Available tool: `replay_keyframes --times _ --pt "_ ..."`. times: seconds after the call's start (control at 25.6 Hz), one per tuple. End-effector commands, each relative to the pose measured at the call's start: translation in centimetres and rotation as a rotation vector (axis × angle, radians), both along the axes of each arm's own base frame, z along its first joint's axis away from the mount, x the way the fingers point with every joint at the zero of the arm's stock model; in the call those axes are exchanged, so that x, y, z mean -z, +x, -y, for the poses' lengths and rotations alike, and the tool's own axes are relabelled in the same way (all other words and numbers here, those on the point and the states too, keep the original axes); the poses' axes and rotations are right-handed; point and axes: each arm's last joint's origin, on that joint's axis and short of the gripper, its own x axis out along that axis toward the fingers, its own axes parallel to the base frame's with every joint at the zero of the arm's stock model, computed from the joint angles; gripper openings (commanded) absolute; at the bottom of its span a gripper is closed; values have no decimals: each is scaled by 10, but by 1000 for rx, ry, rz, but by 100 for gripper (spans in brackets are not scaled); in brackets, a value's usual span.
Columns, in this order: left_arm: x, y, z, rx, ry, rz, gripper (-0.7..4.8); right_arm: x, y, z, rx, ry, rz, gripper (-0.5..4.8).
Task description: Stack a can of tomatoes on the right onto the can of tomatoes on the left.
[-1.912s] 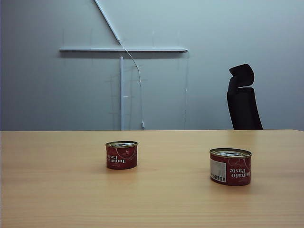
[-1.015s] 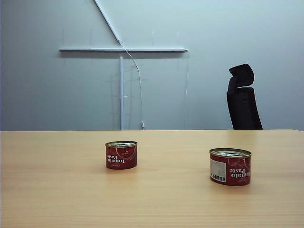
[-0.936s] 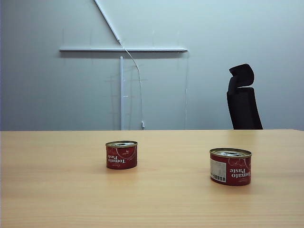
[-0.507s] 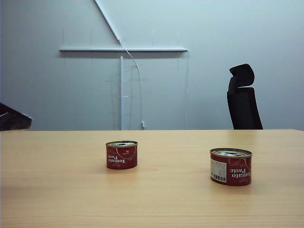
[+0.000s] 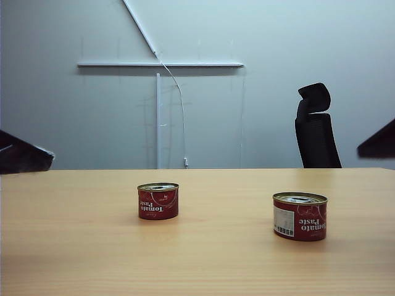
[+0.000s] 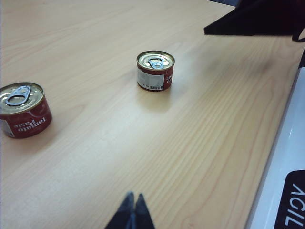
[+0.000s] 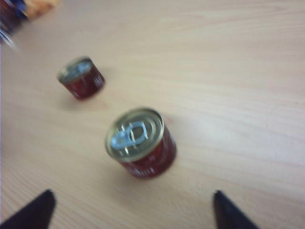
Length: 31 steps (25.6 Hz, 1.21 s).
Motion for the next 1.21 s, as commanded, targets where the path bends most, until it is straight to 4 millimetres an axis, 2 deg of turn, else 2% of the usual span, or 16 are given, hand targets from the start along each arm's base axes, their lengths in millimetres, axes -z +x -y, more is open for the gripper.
replay_keyframes --times 0.04,0.39,0.66,1.21 --pt "-2 0 0 3 -13 8 -4 0 1 -7 34 -144 78 479" --pt "-2 0 0 3 -14 9 -4 1 6 -23 -40 -325 194 479" --pt "-2 0 0 3 -14 9 -4 1 17 -31 -70 -325 228 479" --pt "-2 0 0 3 -13 8 -4 17 35 -44 -104 -326 211 479"
